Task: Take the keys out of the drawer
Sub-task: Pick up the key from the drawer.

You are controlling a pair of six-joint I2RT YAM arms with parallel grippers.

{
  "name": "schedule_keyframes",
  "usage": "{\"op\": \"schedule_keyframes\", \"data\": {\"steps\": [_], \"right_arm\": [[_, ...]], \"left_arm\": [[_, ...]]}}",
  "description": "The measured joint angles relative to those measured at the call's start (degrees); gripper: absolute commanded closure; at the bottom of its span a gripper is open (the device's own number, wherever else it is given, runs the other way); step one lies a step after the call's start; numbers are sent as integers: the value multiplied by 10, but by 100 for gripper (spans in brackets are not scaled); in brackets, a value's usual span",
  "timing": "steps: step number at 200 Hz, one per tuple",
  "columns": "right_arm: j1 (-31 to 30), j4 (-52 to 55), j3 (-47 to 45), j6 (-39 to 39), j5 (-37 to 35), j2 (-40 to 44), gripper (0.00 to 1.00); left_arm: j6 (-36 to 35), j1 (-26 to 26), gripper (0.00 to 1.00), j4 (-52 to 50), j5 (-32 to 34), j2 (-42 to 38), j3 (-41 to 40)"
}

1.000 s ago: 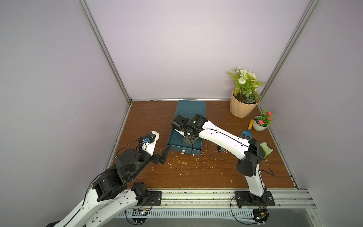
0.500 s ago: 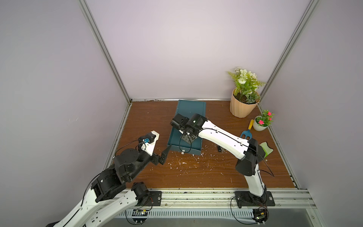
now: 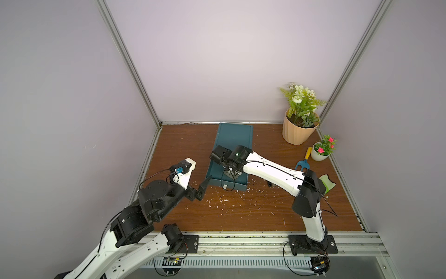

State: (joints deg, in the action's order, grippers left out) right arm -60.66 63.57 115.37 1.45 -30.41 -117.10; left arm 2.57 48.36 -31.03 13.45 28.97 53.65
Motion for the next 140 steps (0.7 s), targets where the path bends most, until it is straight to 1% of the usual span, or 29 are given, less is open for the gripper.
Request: {"op": "schedule_keyframes", "data": {"steps": [26,53,78,96,140], "right_arm": [[0,-9,21,5,25,-6,90],[0,-17,47,11,22,-10,92],[4,-21,51,13,9,-10,92],[8,-20,41,12,-3,-9,92],[21,-33,-26,4,-32,14,91]], "left_arm": [[0,0,1,-1,5,1,0],[3,0,1,-1,8,1,0],[5,0,1,-1,9,1,0],[4,0,1,-1,10,1,0],[5,0,1,0,12,4,0]]}}
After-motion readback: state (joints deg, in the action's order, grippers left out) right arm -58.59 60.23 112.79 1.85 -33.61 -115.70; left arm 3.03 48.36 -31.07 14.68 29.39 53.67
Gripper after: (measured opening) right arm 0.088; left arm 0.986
